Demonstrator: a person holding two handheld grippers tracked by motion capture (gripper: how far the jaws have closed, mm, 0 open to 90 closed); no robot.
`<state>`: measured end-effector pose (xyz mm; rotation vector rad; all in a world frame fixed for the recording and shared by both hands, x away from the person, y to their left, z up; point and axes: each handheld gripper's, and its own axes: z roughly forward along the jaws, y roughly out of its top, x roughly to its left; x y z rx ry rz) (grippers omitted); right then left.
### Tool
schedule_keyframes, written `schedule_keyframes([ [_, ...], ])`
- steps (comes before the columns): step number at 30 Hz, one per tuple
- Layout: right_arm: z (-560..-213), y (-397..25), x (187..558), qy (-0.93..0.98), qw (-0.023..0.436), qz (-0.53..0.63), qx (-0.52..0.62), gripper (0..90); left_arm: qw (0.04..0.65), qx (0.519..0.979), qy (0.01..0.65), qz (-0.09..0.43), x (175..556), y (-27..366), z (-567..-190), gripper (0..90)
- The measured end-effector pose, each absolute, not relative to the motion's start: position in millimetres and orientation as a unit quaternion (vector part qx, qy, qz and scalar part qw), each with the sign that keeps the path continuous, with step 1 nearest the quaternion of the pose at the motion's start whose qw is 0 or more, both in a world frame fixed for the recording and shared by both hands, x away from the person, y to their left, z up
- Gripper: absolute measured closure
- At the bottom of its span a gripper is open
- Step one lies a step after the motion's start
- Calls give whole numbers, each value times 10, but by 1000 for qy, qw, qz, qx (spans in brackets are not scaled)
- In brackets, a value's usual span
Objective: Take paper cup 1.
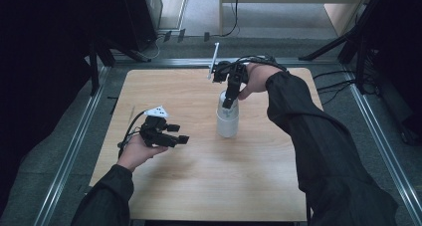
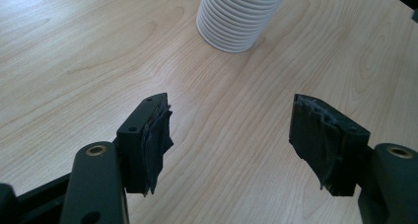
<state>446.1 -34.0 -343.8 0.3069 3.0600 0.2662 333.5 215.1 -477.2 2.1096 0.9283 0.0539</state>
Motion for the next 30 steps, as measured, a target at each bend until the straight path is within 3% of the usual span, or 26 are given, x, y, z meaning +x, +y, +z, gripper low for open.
schedule_keyframes([
  [30,-2982,-497,4397,987,33,115,106,360,411,833,370,20,3342,2155,-4769,318],
])
